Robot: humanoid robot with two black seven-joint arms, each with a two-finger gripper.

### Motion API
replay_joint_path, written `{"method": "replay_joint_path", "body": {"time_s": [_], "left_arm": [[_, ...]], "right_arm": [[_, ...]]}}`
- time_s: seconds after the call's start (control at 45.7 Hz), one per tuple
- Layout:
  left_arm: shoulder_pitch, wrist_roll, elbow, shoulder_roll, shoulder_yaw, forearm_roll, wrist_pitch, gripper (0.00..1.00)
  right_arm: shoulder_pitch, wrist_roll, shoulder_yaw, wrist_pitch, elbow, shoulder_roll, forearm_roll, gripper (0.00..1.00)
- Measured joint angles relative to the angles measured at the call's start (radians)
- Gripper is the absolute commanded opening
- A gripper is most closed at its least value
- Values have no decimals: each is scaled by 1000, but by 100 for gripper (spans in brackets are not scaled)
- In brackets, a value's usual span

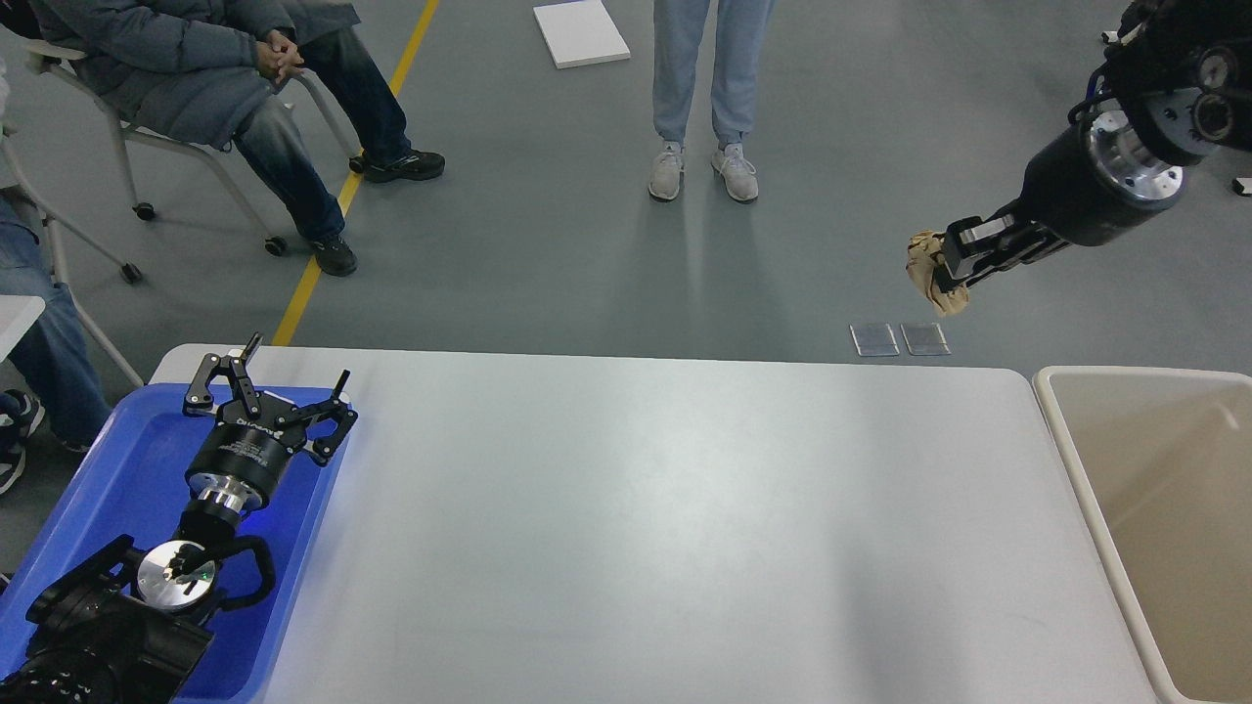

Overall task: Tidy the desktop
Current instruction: 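Lift the paper ball with the right gripper and carry it over the bin, then open the right gripper to drop the paper ball into the bin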

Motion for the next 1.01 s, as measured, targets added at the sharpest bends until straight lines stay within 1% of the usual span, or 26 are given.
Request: {"method": "replay_joint_path", "body": {"time_s": [0.285,0.591,0.81,1.007], "left_arm": [[0,0,0,0,0,0,0,100],[0,0,0,0,0,0,0,100],[0,0,0,0,0,0,0,100],[0,0,0,0,0,0,0,100]], "right_arm": [[7,-1,-74,12,-20,-36,-23,0],[-54,2,-138,15,-94,-184,-32,0],[-132,3,-169,14,-182,-299,-30,0],[-257,3,-167,3,-312,-367,-17,0]]}}
